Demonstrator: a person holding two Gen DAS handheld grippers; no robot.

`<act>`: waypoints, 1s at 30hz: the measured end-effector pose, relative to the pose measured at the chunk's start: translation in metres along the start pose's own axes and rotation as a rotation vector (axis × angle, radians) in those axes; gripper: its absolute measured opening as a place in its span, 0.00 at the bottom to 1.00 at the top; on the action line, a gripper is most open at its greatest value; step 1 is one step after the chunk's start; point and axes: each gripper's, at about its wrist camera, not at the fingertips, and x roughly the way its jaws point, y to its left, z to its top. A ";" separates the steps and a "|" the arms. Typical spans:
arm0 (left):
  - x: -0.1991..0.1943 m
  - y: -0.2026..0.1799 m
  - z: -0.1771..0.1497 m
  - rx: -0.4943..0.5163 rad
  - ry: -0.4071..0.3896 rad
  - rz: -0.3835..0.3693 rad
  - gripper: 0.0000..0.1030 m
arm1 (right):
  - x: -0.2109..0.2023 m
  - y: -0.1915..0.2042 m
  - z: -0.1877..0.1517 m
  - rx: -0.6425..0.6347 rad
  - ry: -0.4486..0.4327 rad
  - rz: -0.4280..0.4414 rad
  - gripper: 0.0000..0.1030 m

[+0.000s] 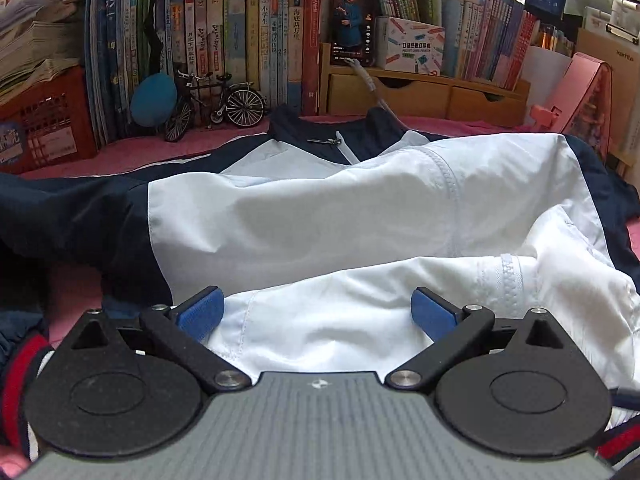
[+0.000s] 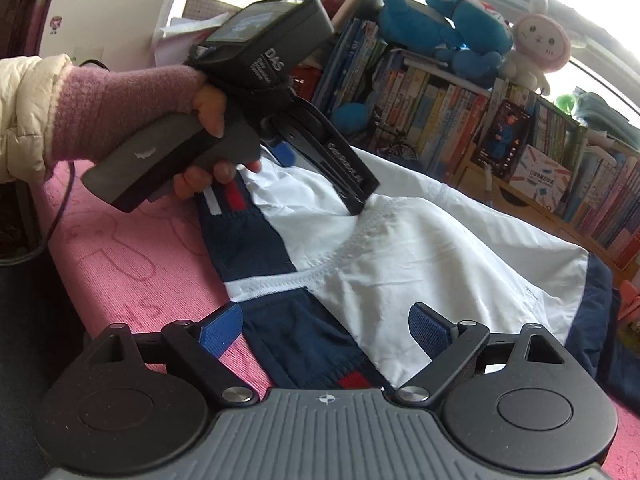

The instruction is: Fold clothes

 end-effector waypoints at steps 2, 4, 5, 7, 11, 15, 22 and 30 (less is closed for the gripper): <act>0.002 0.003 0.002 -0.008 0.007 -0.009 0.98 | 0.006 0.008 0.007 0.009 -0.007 0.074 0.89; 0.003 0.004 0.005 0.001 0.009 -0.008 0.98 | 0.014 0.016 0.011 -0.007 -0.018 0.051 0.89; 0.002 0.005 0.006 0.005 0.008 -0.004 0.98 | 0.017 0.020 0.014 -0.017 -0.028 0.021 0.90; -0.004 0.007 0.008 0.006 -0.007 0.002 0.97 | 0.024 0.019 0.018 -0.025 -0.029 -0.081 0.90; -0.042 0.010 0.000 0.043 -0.103 -0.020 0.97 | 0.021 0.009 0.018 -0.006 -0.056 -0.221 0.90; -0.083 0.008 -0.022 0.182 -0.162 -0.012 0.99 | 0.012 -0.004 0.021 0.008 -0.113 -0.363 0.90; -0.100 -0.011 -0.062 0.438 -0.154 0.055 1.00 | 0.025 -0.036 0.021 0.140 -0.075 -0.340 0.90; -0.053 -0.005 -0.042 0.376 -0.214 0.413 0.98 | 0.013 -0.034 0.011 0.229 -0.042 -0.256 0.92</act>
